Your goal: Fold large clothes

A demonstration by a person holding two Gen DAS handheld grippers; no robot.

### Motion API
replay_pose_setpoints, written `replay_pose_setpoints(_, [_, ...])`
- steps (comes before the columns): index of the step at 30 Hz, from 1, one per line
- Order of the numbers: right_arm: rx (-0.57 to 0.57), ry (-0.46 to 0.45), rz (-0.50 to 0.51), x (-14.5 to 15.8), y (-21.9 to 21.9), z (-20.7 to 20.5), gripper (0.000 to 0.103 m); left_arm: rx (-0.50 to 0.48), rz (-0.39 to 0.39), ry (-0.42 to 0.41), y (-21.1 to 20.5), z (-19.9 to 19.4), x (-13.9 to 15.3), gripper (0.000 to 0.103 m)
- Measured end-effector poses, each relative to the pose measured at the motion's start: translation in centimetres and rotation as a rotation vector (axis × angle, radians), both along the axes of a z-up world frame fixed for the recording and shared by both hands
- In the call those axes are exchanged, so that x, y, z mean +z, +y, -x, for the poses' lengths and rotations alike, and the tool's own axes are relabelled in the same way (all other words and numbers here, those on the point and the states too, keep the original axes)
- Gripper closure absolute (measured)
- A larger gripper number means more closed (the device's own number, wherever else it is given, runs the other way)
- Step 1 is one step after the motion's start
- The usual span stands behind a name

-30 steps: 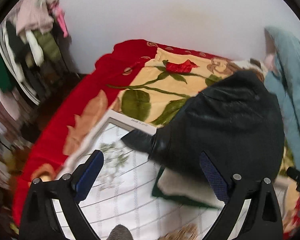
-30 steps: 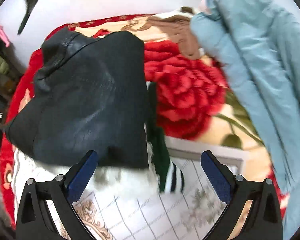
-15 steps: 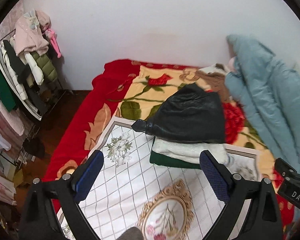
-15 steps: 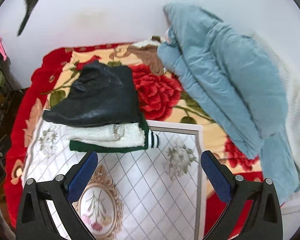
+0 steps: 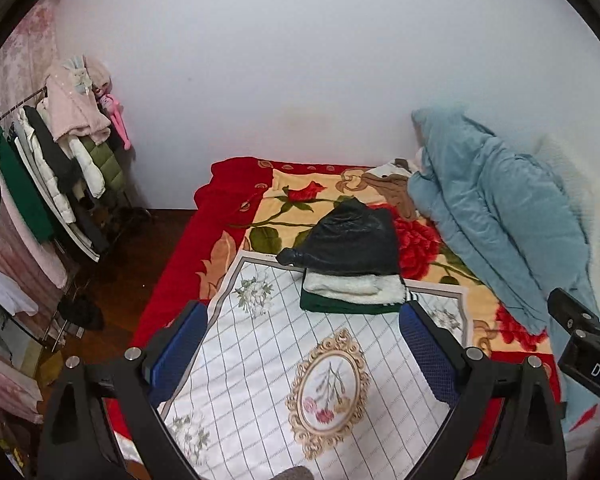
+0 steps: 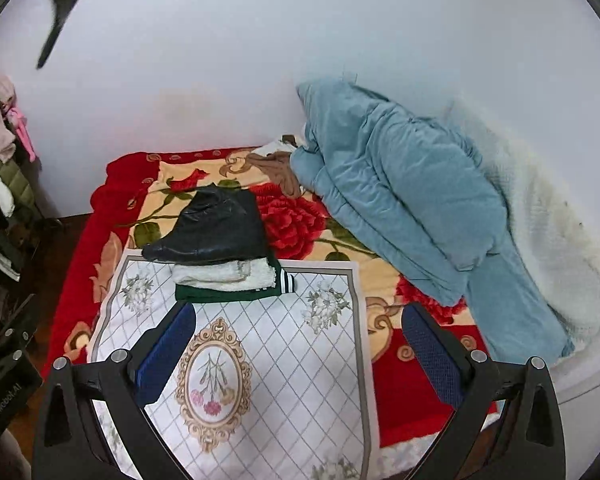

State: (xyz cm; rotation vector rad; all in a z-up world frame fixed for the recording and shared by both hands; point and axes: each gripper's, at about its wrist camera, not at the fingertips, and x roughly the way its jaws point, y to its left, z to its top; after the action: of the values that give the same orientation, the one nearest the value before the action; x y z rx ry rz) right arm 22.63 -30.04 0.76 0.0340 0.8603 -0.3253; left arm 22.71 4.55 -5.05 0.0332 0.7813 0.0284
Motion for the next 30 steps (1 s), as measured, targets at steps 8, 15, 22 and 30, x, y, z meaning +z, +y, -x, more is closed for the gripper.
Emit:
replay_pose_setpoints(8, [0.030, -0.037, 0.020, 5.0, 0.9, 6.3, 0.000, -0.001, 0.017, -0.010, 0.3, 4.1, 3.2, 0.005])
replay_pose_setpoints(15, [0.041, -0.081, 0.031, 7.7, 1.4, 9.5, 0.000, -0.002, 0.020, -0.039, 0.4, 6.8, 4.5, 0.005])
replay_pose_setpoints(22, [0.040, -0.103, 0.045, 8.6, 1.4, 10.4, 0.000, 0.013, 0.024, -0.077, 0.6, 7.9, 5.2, 0.005])
replay_pose_setpoints(30, [0.067, -0.108, 0.051, 8.8, 1.4, 10.0, 0.000, 0.040, 0.025, -0.103, 0.8, 8.7, 5.4, 0.003])
